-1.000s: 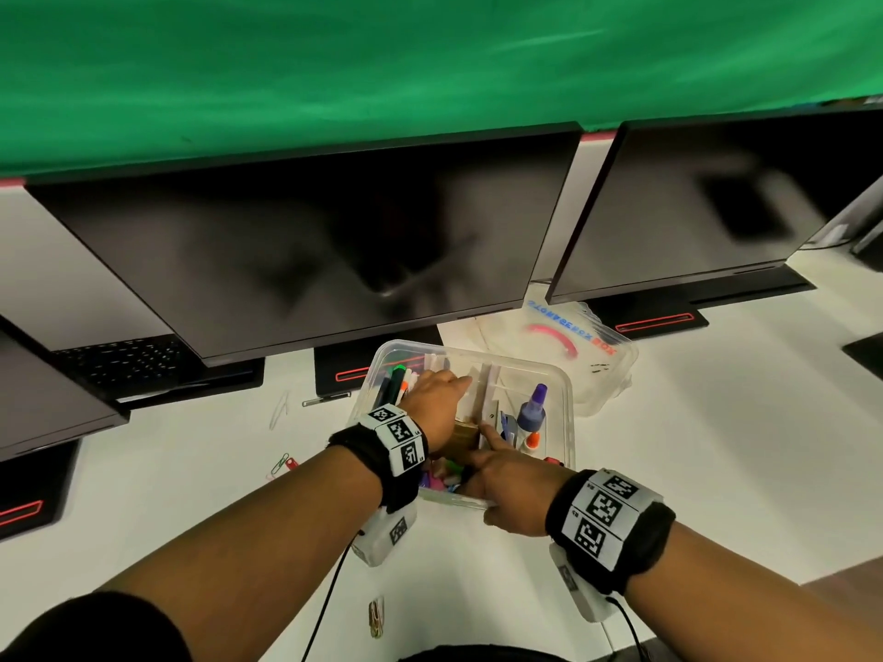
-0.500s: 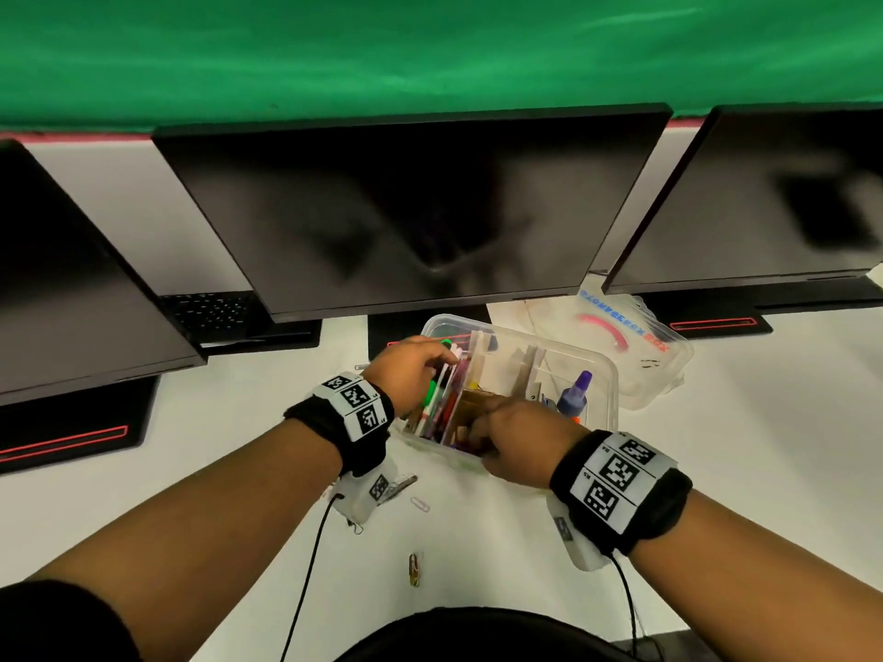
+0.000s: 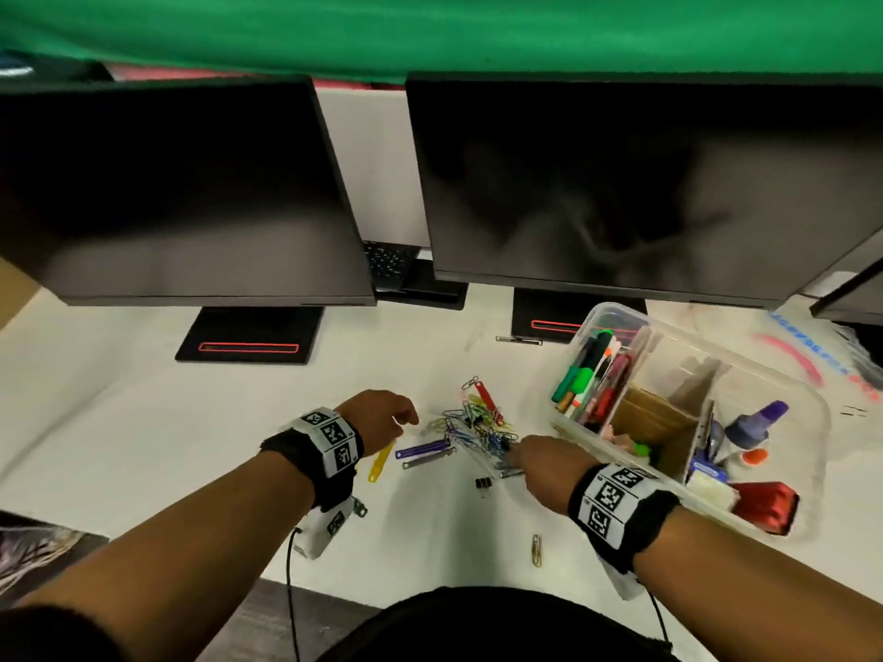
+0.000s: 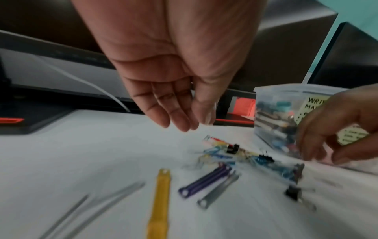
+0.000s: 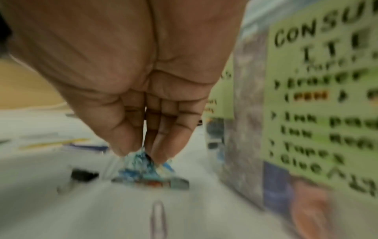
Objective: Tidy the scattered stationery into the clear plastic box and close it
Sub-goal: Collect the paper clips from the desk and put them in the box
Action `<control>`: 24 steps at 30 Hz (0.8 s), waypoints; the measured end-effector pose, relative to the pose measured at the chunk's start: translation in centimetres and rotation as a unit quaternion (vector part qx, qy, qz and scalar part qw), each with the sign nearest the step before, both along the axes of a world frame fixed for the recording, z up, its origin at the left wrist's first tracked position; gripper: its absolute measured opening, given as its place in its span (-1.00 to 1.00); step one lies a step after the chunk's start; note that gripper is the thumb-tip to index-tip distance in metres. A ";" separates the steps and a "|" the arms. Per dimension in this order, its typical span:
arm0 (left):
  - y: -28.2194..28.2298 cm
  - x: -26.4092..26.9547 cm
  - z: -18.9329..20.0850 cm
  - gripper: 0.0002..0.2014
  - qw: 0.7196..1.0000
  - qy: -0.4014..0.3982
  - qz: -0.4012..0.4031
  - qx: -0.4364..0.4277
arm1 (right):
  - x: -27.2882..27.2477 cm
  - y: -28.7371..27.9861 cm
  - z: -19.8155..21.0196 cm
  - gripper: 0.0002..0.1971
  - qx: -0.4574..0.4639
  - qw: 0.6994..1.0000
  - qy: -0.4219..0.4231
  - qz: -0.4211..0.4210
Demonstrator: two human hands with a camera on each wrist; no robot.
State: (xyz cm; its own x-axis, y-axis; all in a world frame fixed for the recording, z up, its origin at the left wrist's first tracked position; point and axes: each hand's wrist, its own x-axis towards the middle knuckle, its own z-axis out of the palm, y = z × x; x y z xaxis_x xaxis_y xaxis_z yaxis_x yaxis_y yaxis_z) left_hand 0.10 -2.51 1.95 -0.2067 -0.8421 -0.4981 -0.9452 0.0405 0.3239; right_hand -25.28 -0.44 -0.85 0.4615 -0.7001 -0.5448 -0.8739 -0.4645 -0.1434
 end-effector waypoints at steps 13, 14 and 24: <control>0.7 2.2 -5.8 -0.39 0.993 -0.105 0.038 0.048 | 2.9 0.2 -2.4 -0.68 -0.027 0.995 -0.031 -0.086; 0.4 2.1 -6.0 -0.40 0.993 -0.105 0.035 0.046 | 3.2 -0.1 -2.3 -0.70 -0.033 0.993 -0.052 -0.100; -0.7 2.2 -7.4 -0.66 0.998 -0.047 0.019 0.023 | 4.3 -2.0 -1.6 -0.75 0.071 0.919 -0.233 -0.308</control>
